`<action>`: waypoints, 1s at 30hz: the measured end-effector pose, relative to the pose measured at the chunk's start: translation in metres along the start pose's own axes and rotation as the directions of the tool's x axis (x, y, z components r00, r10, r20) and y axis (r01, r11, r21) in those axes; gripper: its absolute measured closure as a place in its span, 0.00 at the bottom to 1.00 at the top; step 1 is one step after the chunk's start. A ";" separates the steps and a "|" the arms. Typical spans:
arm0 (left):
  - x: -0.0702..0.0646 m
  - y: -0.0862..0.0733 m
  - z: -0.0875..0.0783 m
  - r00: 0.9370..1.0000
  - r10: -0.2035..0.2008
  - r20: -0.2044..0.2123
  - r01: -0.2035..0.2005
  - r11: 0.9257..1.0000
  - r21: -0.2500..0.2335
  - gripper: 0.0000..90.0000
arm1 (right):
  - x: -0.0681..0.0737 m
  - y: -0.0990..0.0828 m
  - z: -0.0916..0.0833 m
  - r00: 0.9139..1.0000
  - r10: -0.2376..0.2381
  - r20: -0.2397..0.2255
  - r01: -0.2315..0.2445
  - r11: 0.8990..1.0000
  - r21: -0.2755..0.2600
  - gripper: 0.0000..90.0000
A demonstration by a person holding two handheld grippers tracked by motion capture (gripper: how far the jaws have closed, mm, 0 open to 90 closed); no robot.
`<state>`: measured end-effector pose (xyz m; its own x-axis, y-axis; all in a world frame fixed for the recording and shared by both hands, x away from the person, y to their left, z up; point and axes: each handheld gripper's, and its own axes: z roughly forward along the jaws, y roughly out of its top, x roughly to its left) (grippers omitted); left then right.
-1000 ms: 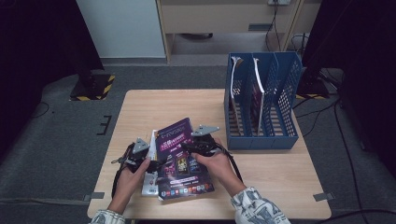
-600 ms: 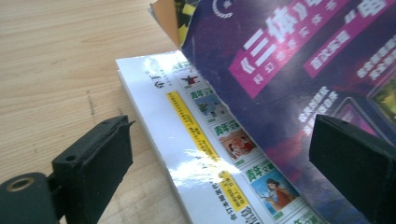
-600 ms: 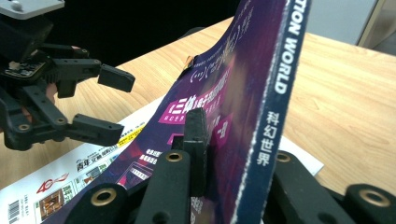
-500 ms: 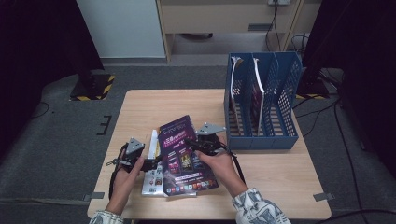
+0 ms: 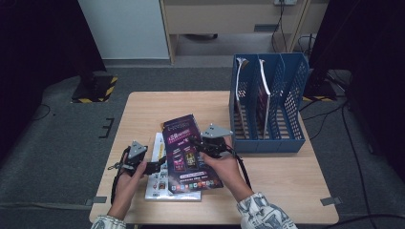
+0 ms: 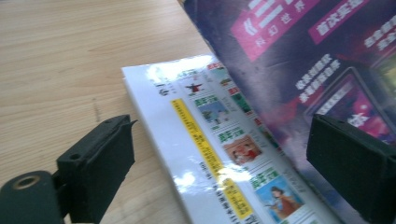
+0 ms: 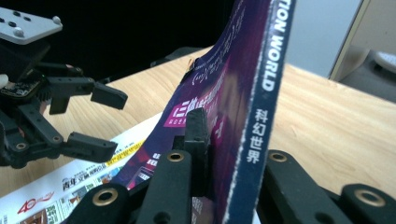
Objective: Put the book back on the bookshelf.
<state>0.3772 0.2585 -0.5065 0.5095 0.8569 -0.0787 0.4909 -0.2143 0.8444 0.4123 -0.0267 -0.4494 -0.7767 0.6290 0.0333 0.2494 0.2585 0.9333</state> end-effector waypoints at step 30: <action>-0.012 0.002 0.007 0.992 0.010 0.123 -0.015 0.999 0.038 0.08 | 0.003 0.013 -0.009 1.000 -0.024 0.013 0.025 0.997 -0.078 0.89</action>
<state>0.3770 0.2446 -0.5070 0.5976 0.7903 -0.1350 0.5096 -0.2444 0.8250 0.4079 -0.0279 -0.4338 -0.7750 0.6320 0.0062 0.1838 0.2160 0.9589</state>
